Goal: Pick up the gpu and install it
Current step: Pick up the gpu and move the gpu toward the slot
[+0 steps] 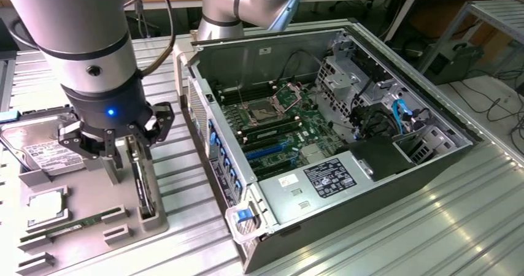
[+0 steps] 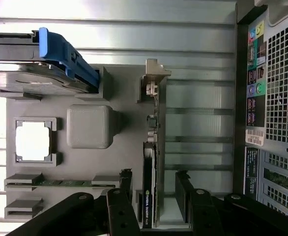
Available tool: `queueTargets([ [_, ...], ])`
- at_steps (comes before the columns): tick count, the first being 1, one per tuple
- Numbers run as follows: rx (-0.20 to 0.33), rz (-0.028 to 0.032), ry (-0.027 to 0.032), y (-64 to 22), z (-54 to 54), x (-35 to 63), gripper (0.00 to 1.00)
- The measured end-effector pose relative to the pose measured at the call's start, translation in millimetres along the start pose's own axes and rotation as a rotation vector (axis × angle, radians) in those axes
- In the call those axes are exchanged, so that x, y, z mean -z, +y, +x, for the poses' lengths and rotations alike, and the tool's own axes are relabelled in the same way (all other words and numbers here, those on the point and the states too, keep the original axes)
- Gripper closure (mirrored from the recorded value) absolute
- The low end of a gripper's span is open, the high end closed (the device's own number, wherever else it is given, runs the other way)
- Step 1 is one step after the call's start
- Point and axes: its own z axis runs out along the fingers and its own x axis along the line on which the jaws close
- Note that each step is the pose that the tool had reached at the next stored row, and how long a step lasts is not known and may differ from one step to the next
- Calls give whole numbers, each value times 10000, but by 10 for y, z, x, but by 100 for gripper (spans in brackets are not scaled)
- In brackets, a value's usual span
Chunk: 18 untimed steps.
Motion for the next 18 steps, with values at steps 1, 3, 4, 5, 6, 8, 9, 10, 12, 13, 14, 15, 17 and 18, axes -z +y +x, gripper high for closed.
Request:
queueTargets([
  [1, 4, 0, 1, -1, 1, -8, 52],
  [3, 10, 1, 2, -3, 1, -24, 52],
  [4, 11, 0, 1, -4, 1, -36, 52],
  [5, 12, 1, 2, -5, 1, -47, 52],
  [6, 14, 0, 2, -6, 1, -61, 52],
  [8, 16, 0, 2, -9, 1, -87, 52],
  [9, 20, 0, 2, -12, 1, -105, 52],
  [10, 23, 0, 2, -21, 3, -136, 52],
  [12, 25, 0, 3, -27, 4, -163, 52],
  [13, 26, 0, 3, -29, 5, -174, 52],
  [14, 31, 0, 2, -32, 5, -190, 52],
  [15, 39, 0, 2, -34, 6, -205, 52],
  [17, 55, 0, 3, -36, 8, -236, 52],
  [18, 61, -1, 3, -37, 8, -252, 52],
])
